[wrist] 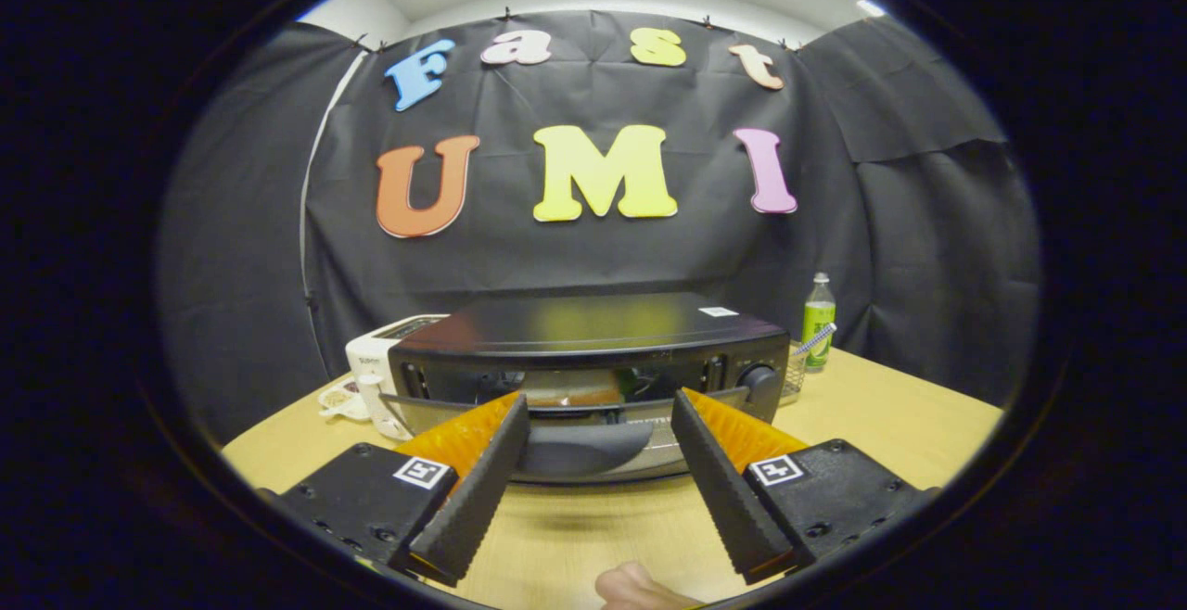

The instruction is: Open the toaster oven, put the food inside, and close the toaster oven door.

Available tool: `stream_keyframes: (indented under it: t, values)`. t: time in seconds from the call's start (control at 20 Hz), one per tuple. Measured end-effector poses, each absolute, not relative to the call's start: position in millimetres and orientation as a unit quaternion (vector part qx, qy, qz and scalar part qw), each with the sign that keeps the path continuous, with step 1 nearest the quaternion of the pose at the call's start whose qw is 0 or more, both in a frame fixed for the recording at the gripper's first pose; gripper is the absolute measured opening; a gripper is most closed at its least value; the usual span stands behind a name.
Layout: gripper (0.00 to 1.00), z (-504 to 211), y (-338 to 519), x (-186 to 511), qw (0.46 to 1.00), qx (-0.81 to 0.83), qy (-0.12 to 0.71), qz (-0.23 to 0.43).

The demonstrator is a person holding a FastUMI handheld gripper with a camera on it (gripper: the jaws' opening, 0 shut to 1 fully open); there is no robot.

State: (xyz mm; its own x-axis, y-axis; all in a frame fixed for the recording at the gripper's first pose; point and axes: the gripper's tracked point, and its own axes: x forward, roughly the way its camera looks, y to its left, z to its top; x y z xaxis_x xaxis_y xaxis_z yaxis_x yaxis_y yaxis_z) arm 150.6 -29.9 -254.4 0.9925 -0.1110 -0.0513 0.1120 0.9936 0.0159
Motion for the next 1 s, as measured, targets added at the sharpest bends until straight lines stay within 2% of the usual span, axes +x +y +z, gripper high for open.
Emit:
stream_keyframes:
  t: [0.25,0.4,0.55,0.7,1.0]
  values:
    - [1.0,-215.7,-44.5,120.3,0.998,0.039,0.034,-0.045]
    - [1.0,-184.8,-42.7,71.3,0.997,0.06,0.041,-0.011]
    - [1.0,-163.6,-51.6,28.0,0.998,0.036,0.047,-0.009]
    - [1.0,-140.8,-42.5,-4.8,0.999,0.023,0.036,0.01]
    - [1.0,-101.2,-39.0,-57.8,1.0,-0.021,0.0,0.0]
